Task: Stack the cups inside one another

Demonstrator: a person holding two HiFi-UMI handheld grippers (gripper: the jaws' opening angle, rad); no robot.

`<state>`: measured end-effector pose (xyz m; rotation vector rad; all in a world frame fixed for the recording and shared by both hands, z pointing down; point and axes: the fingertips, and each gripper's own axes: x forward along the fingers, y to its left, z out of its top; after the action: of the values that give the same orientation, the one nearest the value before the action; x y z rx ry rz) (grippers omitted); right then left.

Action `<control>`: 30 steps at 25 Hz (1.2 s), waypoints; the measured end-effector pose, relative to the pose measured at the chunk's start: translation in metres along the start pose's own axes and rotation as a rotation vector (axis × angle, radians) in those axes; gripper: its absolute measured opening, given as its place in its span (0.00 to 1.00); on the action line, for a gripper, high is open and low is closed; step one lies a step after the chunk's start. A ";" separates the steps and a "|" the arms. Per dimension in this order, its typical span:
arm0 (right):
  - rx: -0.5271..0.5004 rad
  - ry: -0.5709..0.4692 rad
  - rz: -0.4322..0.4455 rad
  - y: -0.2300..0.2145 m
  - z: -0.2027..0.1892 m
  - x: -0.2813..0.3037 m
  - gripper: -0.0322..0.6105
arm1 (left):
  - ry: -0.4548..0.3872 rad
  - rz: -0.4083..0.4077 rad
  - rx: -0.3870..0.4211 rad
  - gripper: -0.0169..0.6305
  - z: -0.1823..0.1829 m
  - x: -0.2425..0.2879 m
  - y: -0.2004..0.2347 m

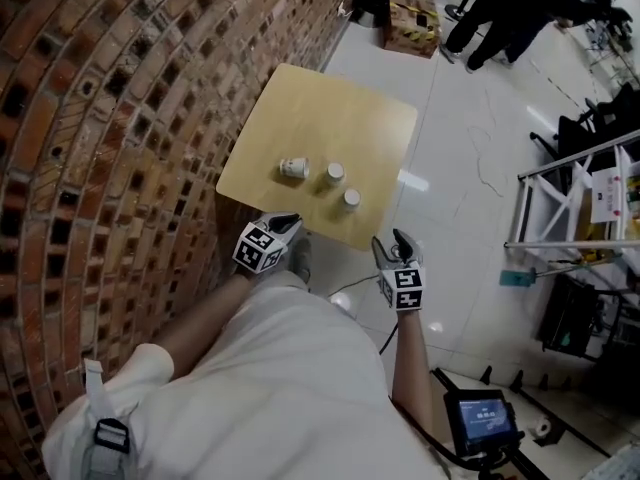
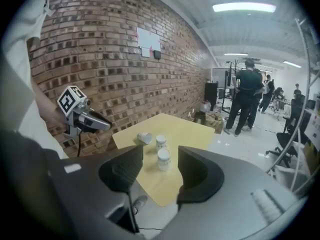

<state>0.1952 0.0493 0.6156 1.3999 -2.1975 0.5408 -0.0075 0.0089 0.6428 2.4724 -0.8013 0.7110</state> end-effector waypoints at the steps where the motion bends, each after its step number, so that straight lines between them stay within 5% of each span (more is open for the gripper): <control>1: -0.015 0.020 0.002 0.001 0.003 0.009 0.38 | 0.005 -0.011 0.004 0.11 0.000 0.003 0.005; 15: -0.198 0.247 0.079 0.017 0.012 0.133 0.49 | 0.025 -0.123 0.156 0.12 0.023 0.026 0.073; 30: -0.472 0.590 0.179 0.013 -0.073 0.222 0.53 | 0.017 -0.107 0.143 0.13 0.042 0.014 0.102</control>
<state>0.1152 -0.0657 0.8033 0.6890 -1.8077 0.3923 -0.0481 -0.0939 0.6443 2.6099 -0.6257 0.7733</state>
